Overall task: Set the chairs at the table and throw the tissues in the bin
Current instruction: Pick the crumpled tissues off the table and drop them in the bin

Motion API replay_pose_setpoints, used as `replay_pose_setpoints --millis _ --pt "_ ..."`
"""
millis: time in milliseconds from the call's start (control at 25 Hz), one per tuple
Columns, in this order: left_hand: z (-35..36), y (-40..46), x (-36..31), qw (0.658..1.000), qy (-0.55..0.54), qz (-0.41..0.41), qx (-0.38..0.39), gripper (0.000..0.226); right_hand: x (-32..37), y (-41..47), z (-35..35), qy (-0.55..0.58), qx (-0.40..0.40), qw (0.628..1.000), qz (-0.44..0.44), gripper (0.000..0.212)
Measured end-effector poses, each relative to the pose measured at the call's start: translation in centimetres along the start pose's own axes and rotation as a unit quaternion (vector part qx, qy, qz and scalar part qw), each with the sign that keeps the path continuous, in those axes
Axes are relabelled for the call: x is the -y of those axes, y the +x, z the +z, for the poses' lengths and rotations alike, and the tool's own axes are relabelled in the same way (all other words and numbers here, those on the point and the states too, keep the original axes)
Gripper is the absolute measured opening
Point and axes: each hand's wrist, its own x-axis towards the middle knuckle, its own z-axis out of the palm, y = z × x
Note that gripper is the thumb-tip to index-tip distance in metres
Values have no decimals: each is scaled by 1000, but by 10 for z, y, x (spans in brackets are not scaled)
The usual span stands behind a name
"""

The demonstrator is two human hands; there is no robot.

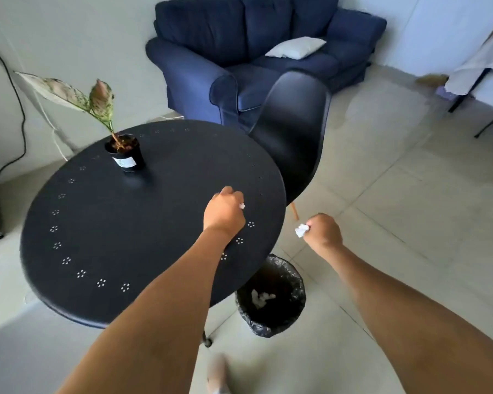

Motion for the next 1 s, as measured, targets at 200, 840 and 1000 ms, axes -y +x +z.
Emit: replay_pose_setpoints --millis 200,840,1000 --pt "65 -68 -71 990 42 106 88 33 -71 -52 16 42 21 997 64 25" --pt "237 -88 18 977 18 -34 210 29 -103 -13 204 183 144 971 58 53" --pt "250 -77 24 979 13 -42 197 30 -107 -3 221 177 148 971 55 48"
